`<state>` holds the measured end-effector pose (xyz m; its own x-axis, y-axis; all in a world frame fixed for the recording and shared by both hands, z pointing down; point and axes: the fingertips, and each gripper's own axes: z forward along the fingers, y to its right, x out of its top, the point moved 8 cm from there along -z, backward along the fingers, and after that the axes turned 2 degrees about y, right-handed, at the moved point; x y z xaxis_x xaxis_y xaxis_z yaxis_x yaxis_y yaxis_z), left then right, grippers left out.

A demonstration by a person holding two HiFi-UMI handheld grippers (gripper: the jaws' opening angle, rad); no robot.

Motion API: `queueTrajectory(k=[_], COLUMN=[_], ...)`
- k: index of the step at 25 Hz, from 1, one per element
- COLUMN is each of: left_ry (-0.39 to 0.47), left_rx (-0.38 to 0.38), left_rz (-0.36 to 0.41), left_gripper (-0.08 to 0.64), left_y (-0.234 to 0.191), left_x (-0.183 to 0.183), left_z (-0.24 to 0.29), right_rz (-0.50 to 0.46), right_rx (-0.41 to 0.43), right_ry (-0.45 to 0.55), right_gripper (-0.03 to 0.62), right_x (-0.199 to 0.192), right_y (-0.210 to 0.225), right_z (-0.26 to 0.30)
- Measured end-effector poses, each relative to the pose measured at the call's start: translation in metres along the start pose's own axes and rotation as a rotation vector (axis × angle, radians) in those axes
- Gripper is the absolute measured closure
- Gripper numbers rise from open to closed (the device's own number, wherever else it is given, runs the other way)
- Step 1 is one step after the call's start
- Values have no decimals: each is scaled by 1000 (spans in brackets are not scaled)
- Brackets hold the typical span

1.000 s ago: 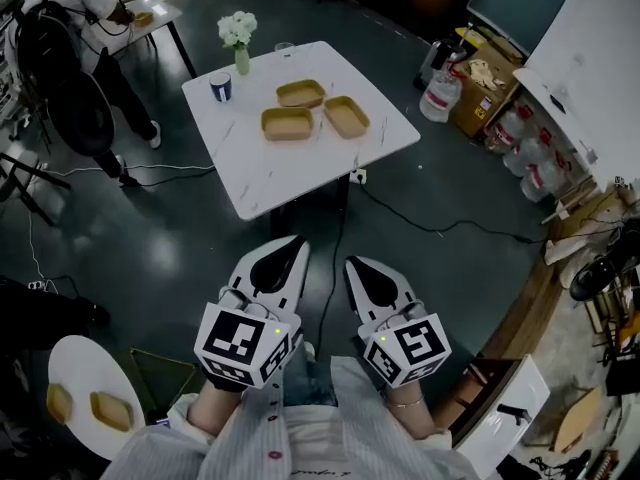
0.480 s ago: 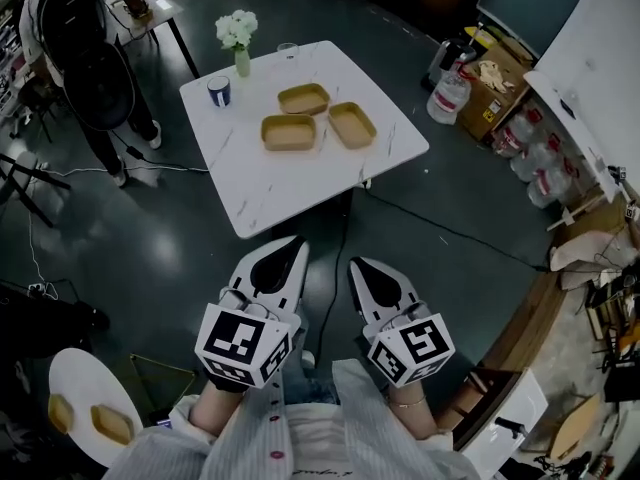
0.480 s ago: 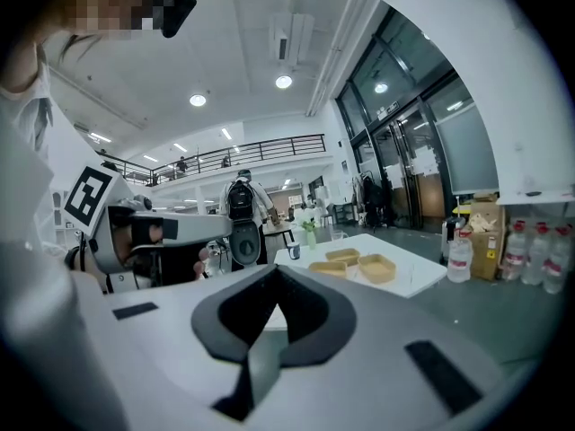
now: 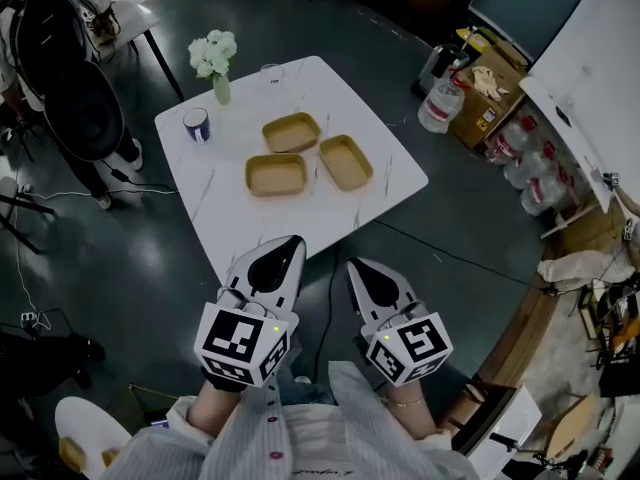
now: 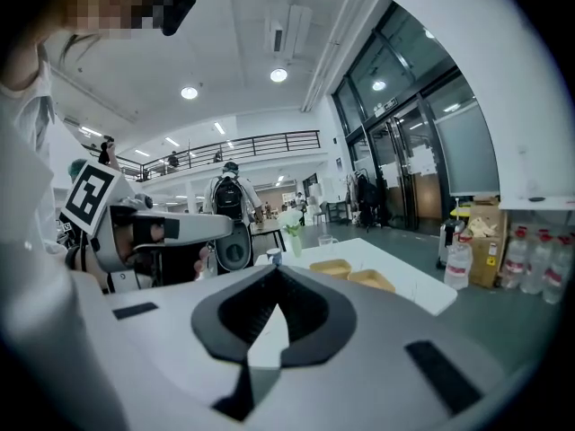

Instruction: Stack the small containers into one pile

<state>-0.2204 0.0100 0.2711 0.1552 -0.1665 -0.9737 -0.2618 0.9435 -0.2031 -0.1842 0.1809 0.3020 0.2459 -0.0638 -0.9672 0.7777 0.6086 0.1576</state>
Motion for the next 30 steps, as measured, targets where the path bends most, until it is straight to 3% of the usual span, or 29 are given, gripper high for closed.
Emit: queueTrajectory(k=[12,21,30], left_ry=[-11,-36,-23], left_rx=[2,3,66], left_rz=[8,-12,5], left_gripper=[543,543,543], left_y=[-73,-87,-95], left_x=[14,10,13], left_z=[50,69,123], right_rz=[28,43,41], right_rx=[-49,-69,-6], right_ry=[4,-28,-35], right_gripper=[581,581,581], right_x=[13,14,20], right_y=[31,49,104], right_z=[79,95,133])
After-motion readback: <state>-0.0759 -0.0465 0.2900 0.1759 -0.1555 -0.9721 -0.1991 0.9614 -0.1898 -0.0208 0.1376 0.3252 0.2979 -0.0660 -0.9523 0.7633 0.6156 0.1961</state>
